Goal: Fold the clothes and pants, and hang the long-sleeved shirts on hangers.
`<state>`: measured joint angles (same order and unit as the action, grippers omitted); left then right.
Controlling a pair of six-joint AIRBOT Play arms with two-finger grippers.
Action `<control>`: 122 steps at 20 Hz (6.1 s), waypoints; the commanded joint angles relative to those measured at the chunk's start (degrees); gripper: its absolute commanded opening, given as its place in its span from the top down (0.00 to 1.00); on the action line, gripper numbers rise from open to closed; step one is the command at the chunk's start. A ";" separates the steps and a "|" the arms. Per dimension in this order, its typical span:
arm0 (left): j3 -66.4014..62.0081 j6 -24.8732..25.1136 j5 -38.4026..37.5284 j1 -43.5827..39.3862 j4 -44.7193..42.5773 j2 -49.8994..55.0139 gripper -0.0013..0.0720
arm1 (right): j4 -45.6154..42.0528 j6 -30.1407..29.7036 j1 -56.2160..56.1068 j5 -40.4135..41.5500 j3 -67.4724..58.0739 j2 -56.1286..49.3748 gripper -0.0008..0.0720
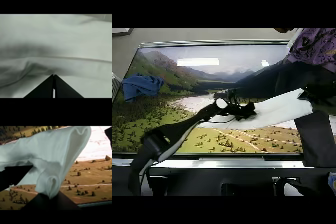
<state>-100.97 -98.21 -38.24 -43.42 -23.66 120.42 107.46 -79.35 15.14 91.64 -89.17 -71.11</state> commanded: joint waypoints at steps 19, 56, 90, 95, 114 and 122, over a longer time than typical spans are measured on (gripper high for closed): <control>-13.64 -5.70 -43.74 32.20 -50.53 -20.04 0.96 | 3.56 17.14 -23.96 -17.68 -0.22 -2.93 0.95; -13.64 -2.08 -51.36 48.81 -51.84 -26.77 0.96 | 6.64 0.28 -18.49 -15.91 -0.39 -7.26 0.34; -12.11 -2.10 -51.78 48.68 -51.82 -26.91 0.96 | 48.33 -34.82 -8.63 -30.29 27.82 -24.59 0.95; -12.11 -2.08 -52.35 48.68 -51.82 -26.91 0.96 | 33.00 -21.49 -7.28 -33.81 10.62 -24.63 0.95; -12.13 -2.10 -54.88 48.68 -51.82 -26.93 0.96 | 7.58 12.22 20.44 -28.94 -10.16 -19.54 0.95; -12.15 -2.32 -55.41 48.68 -51.39 -26.97 0.95 | -5.92 30.16 21.09 -17.55 -10.16 -13.20 0.95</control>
<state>-113.10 -100.42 -93.49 5.30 -75.40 93.49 106.87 -56.29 35.99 69.06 -99.26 -86.13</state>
